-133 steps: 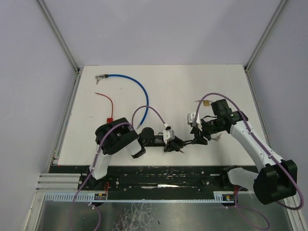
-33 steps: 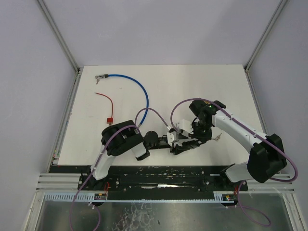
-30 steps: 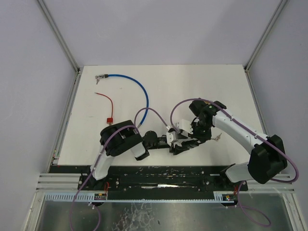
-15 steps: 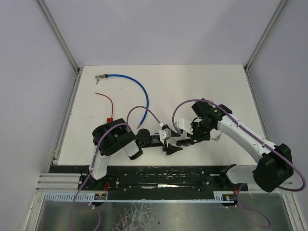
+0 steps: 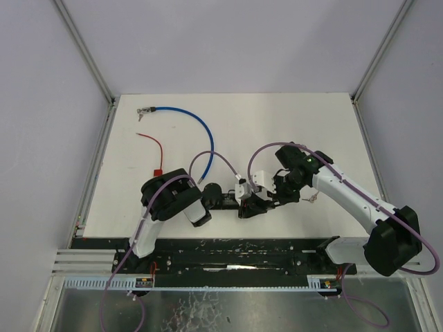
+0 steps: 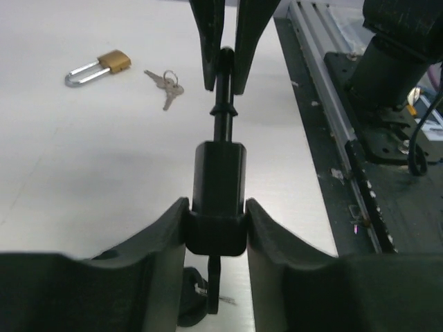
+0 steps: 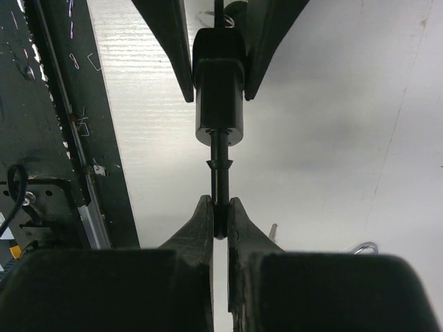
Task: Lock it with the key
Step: Lock the lock.
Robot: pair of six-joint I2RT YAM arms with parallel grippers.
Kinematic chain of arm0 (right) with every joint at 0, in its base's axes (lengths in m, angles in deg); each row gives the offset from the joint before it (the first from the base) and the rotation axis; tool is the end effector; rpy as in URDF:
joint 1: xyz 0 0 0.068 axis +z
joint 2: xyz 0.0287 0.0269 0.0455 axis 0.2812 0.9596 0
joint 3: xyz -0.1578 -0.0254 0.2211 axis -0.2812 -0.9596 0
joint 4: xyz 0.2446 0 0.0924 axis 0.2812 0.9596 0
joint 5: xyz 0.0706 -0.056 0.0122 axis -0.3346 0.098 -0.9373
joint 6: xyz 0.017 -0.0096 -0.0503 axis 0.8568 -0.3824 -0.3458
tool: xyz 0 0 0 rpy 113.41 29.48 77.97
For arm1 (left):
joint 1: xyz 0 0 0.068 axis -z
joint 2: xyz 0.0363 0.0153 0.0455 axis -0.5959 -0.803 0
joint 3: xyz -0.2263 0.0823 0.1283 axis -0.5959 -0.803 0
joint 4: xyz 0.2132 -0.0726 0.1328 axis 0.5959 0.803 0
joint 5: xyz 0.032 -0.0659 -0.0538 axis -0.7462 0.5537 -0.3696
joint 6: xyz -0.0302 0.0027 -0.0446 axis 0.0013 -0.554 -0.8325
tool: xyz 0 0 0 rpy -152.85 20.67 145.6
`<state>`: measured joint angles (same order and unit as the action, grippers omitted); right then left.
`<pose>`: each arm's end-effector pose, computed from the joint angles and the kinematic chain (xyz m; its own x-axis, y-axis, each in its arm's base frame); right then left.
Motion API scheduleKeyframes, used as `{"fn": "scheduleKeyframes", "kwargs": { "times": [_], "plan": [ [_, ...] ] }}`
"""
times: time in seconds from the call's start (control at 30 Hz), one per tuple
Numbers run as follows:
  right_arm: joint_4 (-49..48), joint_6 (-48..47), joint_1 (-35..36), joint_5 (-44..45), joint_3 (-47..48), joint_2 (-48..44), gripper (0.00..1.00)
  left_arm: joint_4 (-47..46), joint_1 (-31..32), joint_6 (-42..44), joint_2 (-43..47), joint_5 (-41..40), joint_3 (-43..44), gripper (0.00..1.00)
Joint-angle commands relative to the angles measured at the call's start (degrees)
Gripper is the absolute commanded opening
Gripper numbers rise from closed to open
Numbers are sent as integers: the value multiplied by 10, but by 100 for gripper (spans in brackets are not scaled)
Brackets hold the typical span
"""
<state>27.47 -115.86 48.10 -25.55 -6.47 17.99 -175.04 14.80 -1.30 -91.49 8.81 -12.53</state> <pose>0.1944 0.1337 0.2525 0.0078 -0.9077 -0.4196 -0.9968 0.0263 -0.0756 0.1926 -0.2738 0.1054 -0.0327 -0.0407 -0.9986 0.9977 0.0582 -0.0351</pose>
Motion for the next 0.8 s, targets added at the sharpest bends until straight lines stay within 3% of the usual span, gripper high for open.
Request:
{"fn": "scheduleKeyframes", "kwargs": {
  "times": [0.0,0.07,0.1,0.23,0.37,0.6,0.77],
  "plan": [
    [-27,-5,5,-37,-1,-5,0,-36,3,2,-5,35,11,24],
    [-32,-2,5,-38,-4,-8,2,-36,2,5,-6,39,11,3],
    [-35,1,5,-38,-5,-10,4,-35,1,6,-6,41,9,0],
    [-54,23,1,-36,-18,-38,29,-37,-4,9,8,29,-4,0],
    [-93,26,-46,-88,-49,-106,54,-37,-6,13,23,16,-18,0],
    [-128,-65,-125,-278,-114,-229,63,-38,-7,20,63,-3,-45,0],
    [-175,-11,-137,-388,-135,-259,66,-37,-8,26,113,-19,-72,0]
  ]
}}
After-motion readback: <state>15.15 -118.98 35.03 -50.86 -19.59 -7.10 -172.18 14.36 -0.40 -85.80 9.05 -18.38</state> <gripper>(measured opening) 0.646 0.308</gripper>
